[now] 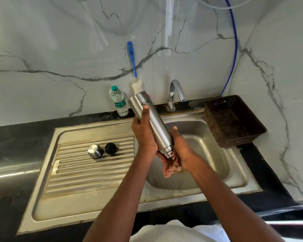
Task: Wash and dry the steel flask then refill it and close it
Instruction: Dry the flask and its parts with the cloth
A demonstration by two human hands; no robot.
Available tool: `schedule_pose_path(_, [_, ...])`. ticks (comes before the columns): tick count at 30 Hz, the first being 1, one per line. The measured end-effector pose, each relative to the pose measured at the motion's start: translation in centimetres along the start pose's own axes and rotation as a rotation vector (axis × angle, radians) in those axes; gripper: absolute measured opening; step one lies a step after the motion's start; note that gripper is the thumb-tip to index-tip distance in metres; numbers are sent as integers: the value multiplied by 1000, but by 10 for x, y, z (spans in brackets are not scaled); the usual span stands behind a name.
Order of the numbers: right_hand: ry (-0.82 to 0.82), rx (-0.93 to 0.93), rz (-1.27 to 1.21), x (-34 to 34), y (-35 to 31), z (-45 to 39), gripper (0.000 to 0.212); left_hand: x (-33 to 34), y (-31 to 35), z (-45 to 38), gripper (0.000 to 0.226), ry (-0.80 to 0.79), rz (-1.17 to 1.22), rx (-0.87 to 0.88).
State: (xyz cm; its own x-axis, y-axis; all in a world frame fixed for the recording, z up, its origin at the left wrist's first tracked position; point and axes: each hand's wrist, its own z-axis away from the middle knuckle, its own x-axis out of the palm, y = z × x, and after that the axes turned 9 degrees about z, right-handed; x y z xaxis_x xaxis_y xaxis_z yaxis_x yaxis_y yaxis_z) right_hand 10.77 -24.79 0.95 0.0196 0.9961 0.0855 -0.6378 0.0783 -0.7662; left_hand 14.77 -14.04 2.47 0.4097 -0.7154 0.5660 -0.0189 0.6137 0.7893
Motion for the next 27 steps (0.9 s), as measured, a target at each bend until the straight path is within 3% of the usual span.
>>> schedule_pose_path(3, [-270,167,-94,-7,-5,7,86,-6,12,-6,77,-171,72,-30])
schedule_pose_path(5, [-322,164,-72,-9,-4,11,85,-11,22,-15,80,-164,72,-42])
schedule_pose_path(8, [-126,94,11,-13,0,14,82,-23,39,-30,78,-48,95,-61])
schedule_pose_path(10, [24,5,-100,-12,-2,17,75,-32,45,-31,53,36,163,-150])
schedule_pose_path(12, [213,-144,-103,-7,-8,24,48,-42,41,-28,37,66,182,-233])
schedule_pose_path(14, [353,-385,62,3,-16,37,22,-51,32,-24,47,93,152,-319])
schedule_pose_path(15, [379,-525,149,8,-16,42,18,-54,28,-22,53,103,127,-361])
schedule_pose_path(17, [321,-768,355,18,-13,43,31,-53,21,-21,59,73,117,-463])
schedule_pose_path(20, [88,-977,734,28,10,24,43,-49,18,-17,69,-54,200,-566])
schedule_pose_path(23, [21,-984,786,37,19,17,53,-56,13,-19,81,-111,176,-547])
schedule_pose_path(27, [120,-889,928,44,-7,1,62,-55,1,-10,58,-279,103,-441])
